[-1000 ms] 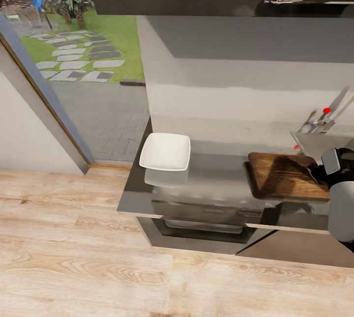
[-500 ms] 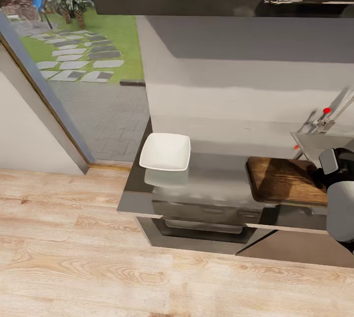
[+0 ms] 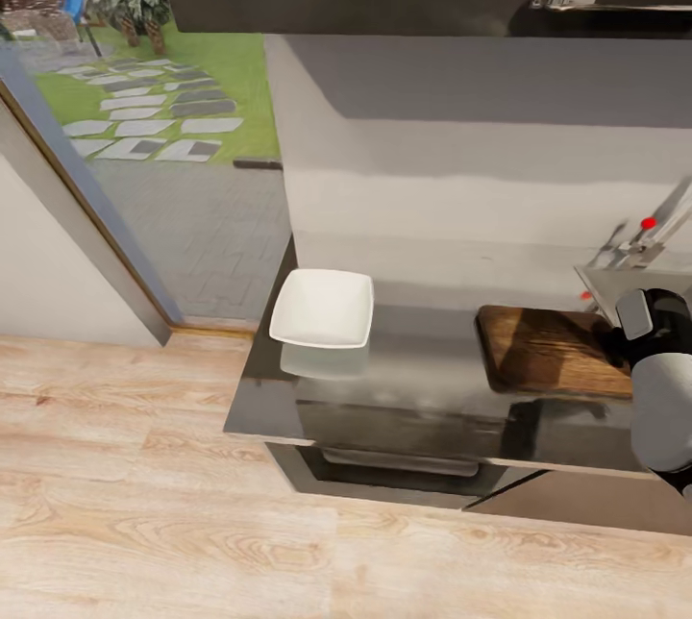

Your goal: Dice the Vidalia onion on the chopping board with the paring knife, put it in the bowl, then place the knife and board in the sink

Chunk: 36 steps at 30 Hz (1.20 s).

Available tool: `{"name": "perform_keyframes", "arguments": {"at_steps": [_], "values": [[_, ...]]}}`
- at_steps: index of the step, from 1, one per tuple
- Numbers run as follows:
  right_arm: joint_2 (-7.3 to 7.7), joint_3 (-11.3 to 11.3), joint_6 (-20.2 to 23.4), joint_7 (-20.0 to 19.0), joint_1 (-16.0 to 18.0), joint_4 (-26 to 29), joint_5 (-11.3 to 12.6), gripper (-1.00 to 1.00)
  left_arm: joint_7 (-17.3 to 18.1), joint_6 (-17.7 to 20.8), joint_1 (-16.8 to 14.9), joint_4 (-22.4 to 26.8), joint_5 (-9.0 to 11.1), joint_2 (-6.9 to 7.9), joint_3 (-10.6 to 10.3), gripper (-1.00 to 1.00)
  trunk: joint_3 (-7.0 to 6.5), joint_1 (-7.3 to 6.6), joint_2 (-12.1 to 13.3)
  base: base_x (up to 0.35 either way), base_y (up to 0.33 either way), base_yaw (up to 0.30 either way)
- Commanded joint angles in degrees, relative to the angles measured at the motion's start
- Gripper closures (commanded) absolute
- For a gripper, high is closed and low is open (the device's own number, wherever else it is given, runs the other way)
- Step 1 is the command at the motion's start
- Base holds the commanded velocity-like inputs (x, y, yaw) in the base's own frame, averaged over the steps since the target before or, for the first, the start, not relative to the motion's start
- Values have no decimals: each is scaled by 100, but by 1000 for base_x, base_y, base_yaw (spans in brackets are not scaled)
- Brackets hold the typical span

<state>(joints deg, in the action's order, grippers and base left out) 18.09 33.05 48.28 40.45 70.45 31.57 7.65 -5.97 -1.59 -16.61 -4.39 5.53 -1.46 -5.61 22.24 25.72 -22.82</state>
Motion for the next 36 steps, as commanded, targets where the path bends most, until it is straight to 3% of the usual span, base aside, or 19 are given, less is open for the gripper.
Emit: {"name": "perform_keyframes", "arguments": {"at_steps": [1, 23, 24, 36], "values": [[2, 0, 6, 50, 4, 5, 62, 100, -10, -17, -9, -19, 59, -4, -48, -100, 9, 6, -9, 289, 0, 0], [11, 8, 6, 47, 4, 7, 62, 100, -10, -17, -9, -19, 62, -4, -47, -100, 9, 6, -9, 47, 0, 0], [10, 5, 6, 48, 4, 7, 67, -100, -10, -17, -9, -19, 62, -4, -48, -100, 9, 6, -9, 0, 0, 0], [10, 8, 9, 50, 4, 13, 64, -100, -10, -17, -9, -19, 62, -4, -46, -100, 9, 6, -9, 0, 0, 0]]}}
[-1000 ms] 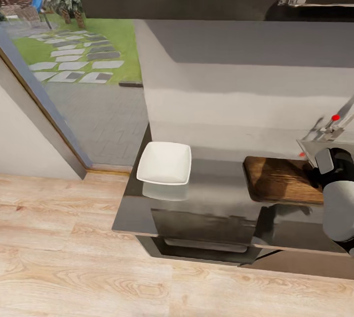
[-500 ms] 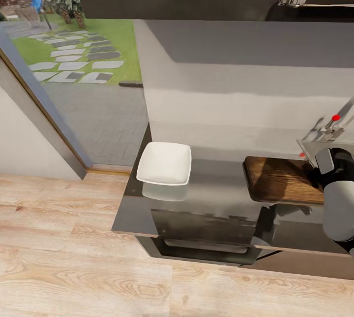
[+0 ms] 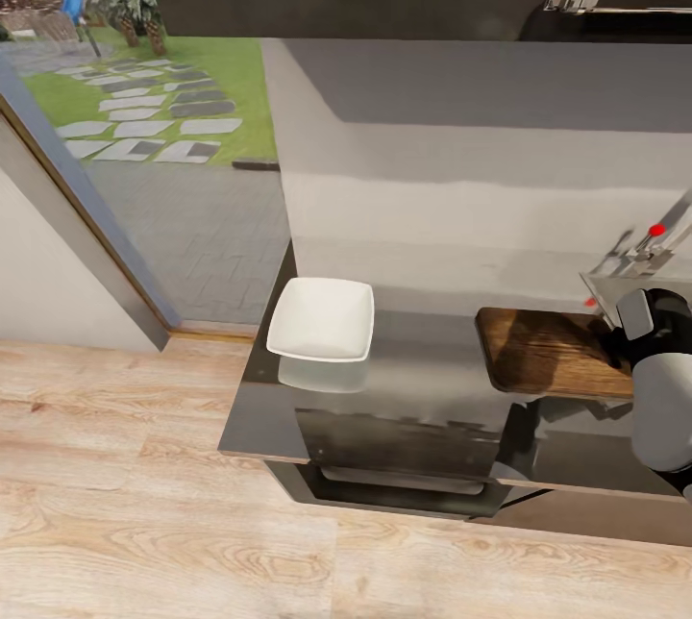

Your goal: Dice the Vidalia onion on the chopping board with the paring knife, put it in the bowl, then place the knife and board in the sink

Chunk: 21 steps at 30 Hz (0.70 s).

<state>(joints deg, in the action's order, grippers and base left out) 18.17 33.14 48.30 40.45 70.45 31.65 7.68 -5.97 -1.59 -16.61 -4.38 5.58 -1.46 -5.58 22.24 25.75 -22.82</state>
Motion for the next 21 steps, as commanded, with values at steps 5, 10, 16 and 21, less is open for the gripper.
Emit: {"name": "perform_keyframes", "arguments": {"at_steps": [5, 10, 16, 21], "values": [[2, -7, 11, 50, 4, 9, 59, -100, -10, -17, -9, -19, 57, -4, -51, -100, 9, 3, -10, 0, 0, 0], [-1, -5, 22, 54, 4, 75, 58, -100, -10, -17, -9, -19, 57, -4, -50, -100, 9, 3, -10, 0, 0, 0], [5, -90, 85, -29, 4, 307, 77, -100, -10, -17, -9, -19, 57, -4, -49, -100, 9, 3, -10, 0, 0, 0], [3, -503, 402, -190, 4, 1109, 89, -100, -10, -17, -9, -14, 52, -13, -55, -100, 9, 3, -10, 0, 0, 0]]}}
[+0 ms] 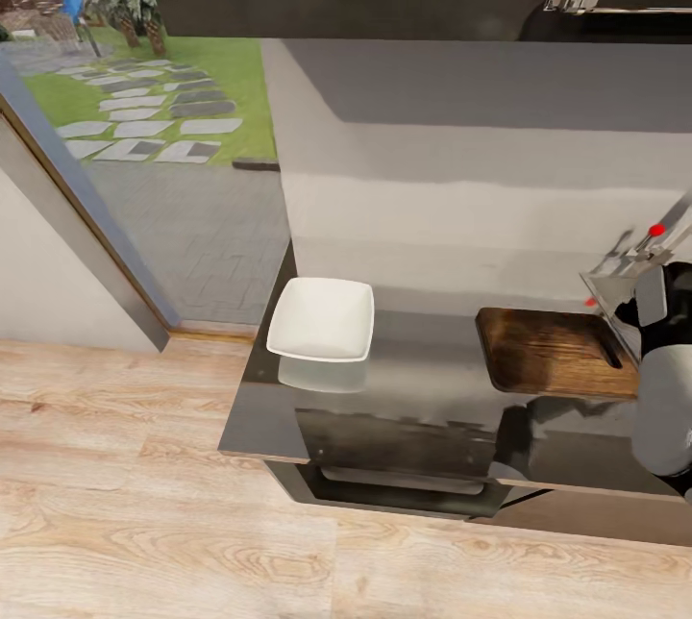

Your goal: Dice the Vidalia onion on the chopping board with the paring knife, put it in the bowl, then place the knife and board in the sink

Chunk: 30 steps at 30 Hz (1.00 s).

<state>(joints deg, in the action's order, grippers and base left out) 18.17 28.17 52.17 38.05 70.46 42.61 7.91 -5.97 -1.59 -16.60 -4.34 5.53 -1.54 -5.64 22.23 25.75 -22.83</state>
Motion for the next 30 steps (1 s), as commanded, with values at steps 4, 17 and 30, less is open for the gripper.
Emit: {"name": "perform_keyframes", "arguments": {"at_steps": [4, 17, 30], "values": [[-9, -268, 308, 22, 3, 668, 113, -100, -10, -17, -10, -16, 55, -10, -49, -100, 9, 3, -9, 0, 0, 0], [-281, -471, 444, 3, 3, 1417, 420, -100, -10, -81, -10, -14, 54, -49, -51, -100, 9, 3, -9, 0, 0, 0], [-406, -477, 440, -181, 3, 1171, 423, -100, -10, -87, -10, -15, 54, -72, -51, -100, 9, 3, -9, -141, 0, 0]]}}
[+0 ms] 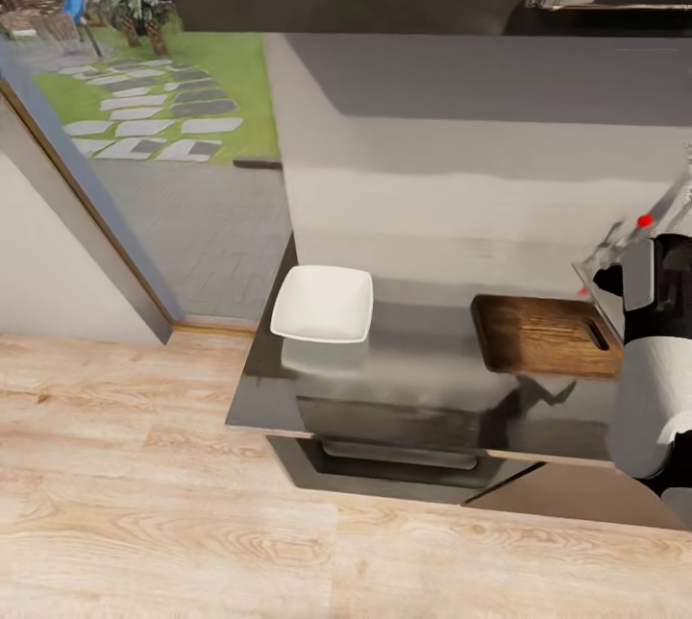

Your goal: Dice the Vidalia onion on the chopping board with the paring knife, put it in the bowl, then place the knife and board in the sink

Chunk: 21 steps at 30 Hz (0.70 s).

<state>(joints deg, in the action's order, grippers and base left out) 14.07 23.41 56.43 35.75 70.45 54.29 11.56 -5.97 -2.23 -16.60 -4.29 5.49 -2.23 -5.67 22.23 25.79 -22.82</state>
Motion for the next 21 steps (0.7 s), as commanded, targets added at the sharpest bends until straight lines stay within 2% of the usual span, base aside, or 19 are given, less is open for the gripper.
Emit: {"name": "perform_keyframes", "arguments": {"at_steps": [1, 4, 11, 17, 21], "values": [[5, -2, 15, 18, 4, -4, 58, -100, -9, -23, -10, -20, 57, -4, -49, -100, 9, -1, -10, -315, 0, 0], [3, -30, 16, -101, 4, -23, 52, -100, -9, -23, -10, -20, 57, -5, -49, -100, 9, -1, -10, -326, -2, 0], [0, -257, 12, -260, 4, -128, 48, -100, -9, -53, -10, -20, 57, -12, -49, -100, 9, -1, -10, -328, -90, 0], [-1, -386, 1, -354, 4, -212, 48, -100, -9, -82, -10, -23, 57, -39, -49, -100, 9, -1, -10, -218, -240, 0], [0, -639, 2, -661, 4, -223, 46, -100, -9, -120, -10, -25, 57, -47, -49, -100, 9, -1, -10, -147, -293, 0]]}}
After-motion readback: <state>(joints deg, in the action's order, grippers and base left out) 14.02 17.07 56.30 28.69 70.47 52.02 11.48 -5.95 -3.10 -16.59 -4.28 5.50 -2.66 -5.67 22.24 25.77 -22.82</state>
